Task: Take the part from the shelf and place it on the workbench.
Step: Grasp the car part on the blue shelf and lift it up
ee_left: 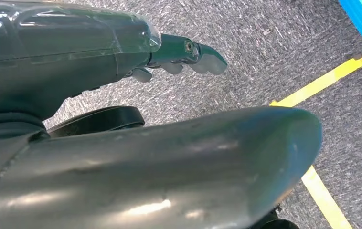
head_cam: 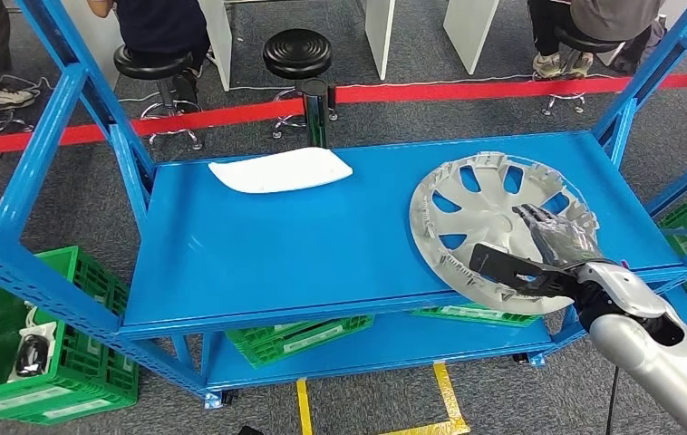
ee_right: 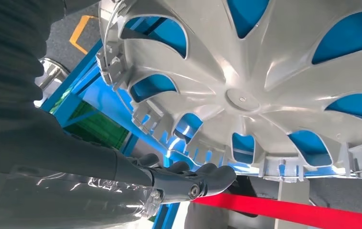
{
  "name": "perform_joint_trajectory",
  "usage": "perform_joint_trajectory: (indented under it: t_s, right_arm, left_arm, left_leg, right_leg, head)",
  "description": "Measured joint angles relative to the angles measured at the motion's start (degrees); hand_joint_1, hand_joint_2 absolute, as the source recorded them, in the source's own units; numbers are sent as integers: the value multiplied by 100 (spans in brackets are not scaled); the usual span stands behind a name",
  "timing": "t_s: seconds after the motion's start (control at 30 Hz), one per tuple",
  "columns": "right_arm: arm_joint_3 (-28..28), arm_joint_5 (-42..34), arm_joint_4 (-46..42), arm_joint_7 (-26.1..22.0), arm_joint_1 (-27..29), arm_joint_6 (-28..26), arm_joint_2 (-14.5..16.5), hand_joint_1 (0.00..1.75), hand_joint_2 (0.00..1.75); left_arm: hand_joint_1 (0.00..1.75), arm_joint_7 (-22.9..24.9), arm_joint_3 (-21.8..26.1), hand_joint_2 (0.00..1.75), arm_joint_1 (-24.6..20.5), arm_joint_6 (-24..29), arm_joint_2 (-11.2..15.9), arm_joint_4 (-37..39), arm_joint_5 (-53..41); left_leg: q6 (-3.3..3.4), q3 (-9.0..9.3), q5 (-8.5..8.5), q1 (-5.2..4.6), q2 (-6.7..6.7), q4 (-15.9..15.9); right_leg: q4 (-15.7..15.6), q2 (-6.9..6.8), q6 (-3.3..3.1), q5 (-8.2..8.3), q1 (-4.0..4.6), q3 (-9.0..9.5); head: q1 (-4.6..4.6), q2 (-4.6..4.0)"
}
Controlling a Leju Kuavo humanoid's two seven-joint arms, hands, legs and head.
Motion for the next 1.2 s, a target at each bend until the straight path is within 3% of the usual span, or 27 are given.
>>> perform_joint_trajectory:
  t_s: [0.43, 0.73, 0.97, 1.2]
  right_arm:
    - [146, -67, 127, -143, -30, -133, 22, 0, 175]
    - [435, -383, 236, -413, -257, -521, 296, 0, 175]
    - [705, -646, 263, 315, -70, 163, 188, 0, 175]
    - [980, -902, 86, 513, -131, 480, 137, 0, 175]
  left_arm:
    - [0, 22, 0, 0, 0, 5, 5, 0, -10]
    - [0, -183, 90, 0, -32, 400, 147, 8, 614]
    - [0, 105, 139, 0, 59, 60, 125, 13, 322]
    - [0, 78, 138, 0, 72, 34, -18, 13, 302]
  left_leg:
    - [0, -5, 0, 1, -1, 0]
    - [0, -2, 0, 4, 16, -2]
    - [-1, 9, -2, 1, -8, -1]
    - [-3, 14, -4, 1, -18, -1]
  right_leg:
    - [-1, 1, 0, 0, 0, 1]
    - [-1, 8, -1, 0, 3, 2]
    - [-3, 8, -1, 0, 1, 6]
    - [-10, 5, 0, 1, 1, 11]
  head:
    - [-1, 0]
    - [-3, 0]
    - [-3, 0]
    - [-1, 0]
